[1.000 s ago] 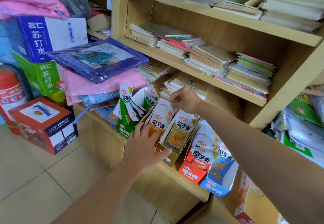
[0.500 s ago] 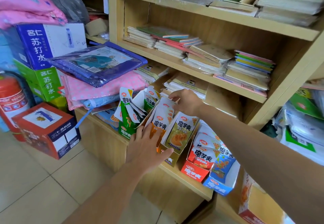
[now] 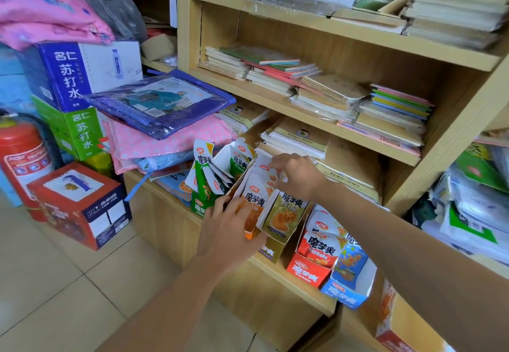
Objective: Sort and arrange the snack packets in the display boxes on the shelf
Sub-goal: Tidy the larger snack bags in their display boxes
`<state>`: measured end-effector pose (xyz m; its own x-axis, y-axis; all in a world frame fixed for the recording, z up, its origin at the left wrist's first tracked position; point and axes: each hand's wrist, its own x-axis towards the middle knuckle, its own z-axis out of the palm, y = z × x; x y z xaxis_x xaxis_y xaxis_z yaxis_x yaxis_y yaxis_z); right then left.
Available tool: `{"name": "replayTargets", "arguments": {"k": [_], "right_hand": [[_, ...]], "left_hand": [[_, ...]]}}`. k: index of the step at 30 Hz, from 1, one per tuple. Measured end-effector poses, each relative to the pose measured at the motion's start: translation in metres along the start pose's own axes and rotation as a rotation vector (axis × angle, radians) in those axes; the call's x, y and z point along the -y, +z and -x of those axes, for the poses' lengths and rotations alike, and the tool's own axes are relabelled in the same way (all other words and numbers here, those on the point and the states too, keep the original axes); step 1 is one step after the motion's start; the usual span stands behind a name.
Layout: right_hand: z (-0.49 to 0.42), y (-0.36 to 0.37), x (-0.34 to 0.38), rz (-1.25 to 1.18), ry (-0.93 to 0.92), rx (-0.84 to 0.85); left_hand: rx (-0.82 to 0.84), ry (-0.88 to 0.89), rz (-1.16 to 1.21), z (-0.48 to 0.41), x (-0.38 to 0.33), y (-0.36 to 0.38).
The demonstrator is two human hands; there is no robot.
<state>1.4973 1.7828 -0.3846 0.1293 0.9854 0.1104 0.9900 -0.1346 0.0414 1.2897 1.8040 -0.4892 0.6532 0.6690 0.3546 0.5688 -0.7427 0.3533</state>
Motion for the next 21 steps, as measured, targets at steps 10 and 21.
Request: {"name": "replayTargets", "arguments": {"k": [10, 21], "right_hand": [[-0.017, 0.008, 0.08, -0.38, -0.044, -0.107], [-0.059, 0.026, 0.079, -0.357, 0.157, -0.135]], "left_hand": [[-0.584, -0.466, 0.445, -0.01, 0.031, -0.02], [-0.473, -0.638, 0.764, -0.023, 0.045, -0.017]]}}
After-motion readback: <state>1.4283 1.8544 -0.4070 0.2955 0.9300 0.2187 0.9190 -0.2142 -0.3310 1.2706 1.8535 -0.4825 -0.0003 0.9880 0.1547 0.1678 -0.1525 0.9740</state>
